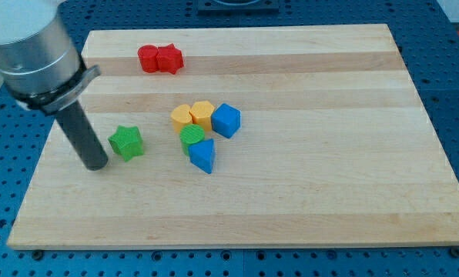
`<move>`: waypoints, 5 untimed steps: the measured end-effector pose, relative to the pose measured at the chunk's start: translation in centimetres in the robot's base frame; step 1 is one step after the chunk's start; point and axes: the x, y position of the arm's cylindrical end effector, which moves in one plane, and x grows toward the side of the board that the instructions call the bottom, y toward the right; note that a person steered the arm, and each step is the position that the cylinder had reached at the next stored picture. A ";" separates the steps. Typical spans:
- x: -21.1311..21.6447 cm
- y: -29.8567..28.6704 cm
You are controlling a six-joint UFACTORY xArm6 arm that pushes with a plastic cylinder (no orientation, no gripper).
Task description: Move the green star diagonal to the yellow heart
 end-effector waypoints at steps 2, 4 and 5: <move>0.6 2.3; -6.2 2.5; -2.4 1.6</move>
